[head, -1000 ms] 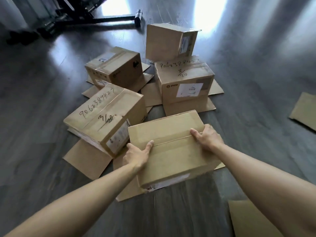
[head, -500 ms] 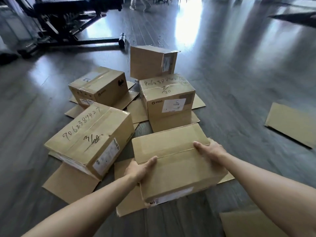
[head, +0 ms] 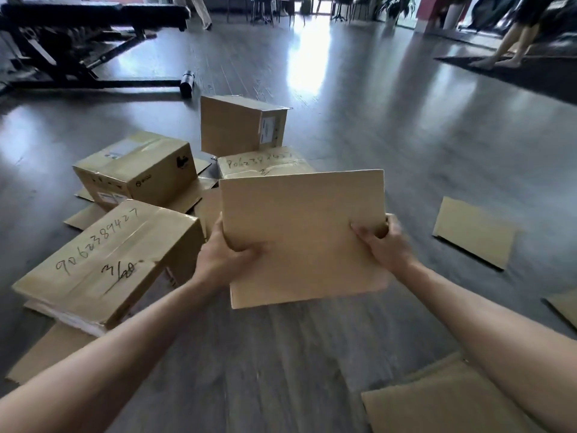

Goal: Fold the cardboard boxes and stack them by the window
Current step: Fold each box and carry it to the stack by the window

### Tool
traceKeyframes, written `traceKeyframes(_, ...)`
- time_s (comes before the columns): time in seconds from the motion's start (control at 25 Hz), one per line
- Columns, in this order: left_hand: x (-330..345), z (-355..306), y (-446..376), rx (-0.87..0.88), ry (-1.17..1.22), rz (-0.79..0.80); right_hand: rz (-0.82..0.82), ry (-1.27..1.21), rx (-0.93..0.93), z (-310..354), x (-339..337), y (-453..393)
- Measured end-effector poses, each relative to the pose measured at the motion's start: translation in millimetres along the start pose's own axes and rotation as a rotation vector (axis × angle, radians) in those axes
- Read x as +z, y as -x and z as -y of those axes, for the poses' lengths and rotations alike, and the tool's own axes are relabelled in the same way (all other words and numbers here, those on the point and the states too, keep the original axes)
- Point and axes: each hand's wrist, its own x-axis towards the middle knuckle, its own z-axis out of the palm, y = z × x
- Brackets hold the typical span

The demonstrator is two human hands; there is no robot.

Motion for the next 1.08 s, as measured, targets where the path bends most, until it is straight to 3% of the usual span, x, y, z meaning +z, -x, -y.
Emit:
traceKeyframes(0.12,-3.2,7.7,-3.9,-0.004,0.029,0.023,0.085,-0.064,-0.043,-1.0,-11.2,-4.1)
traceKeyframes(0.24,3.0,26.3,2.7,-0.004,-0.008,0.006,0.187,0.099,-0.058,-13.8,-12.2,1.1)
traceKeyframes(0.32,12.0,39.2,11.7,0.003,-0.014,-0.026,0.164,0.248,-0.04,-27.9,-4.2,10.6)
traceKeyframes(0.44,23.5,61.8,20.9,-0.005,-0.041,-0.033,0.128,0.281,0.003,-52.3,14.1,29.4)
traceKeyframes(0.56,28.2,84.2,20.1,-0.089,-0.085,0.126,0.221,0.308,0.136,-74.9,19.8,33.9)
traceKeyframes(0.72,16.0,85.4,7.0,-0.181,0.031,0.424,0.543,0.204,0.331,-77.9,0.7,17.5)
traceKeyframes(0.84,6.9,70.1,-0.2,-0.204,0.227,0.593,0.692,0.074,0.358,-63.6,-16.1,5.7)
traceKeyframes(0.96,2.3,44.0,-12.4,-0.247,0.343,0.498,0.651,-0.174,0.334,-45.5,-21.8,-9.8)
traceKeyframes(1.08,7.3,23.3,-27.6,-0.251,0.241,0.318,0.454,-0.164,0.366,-27.7,-10.7,-25.7)
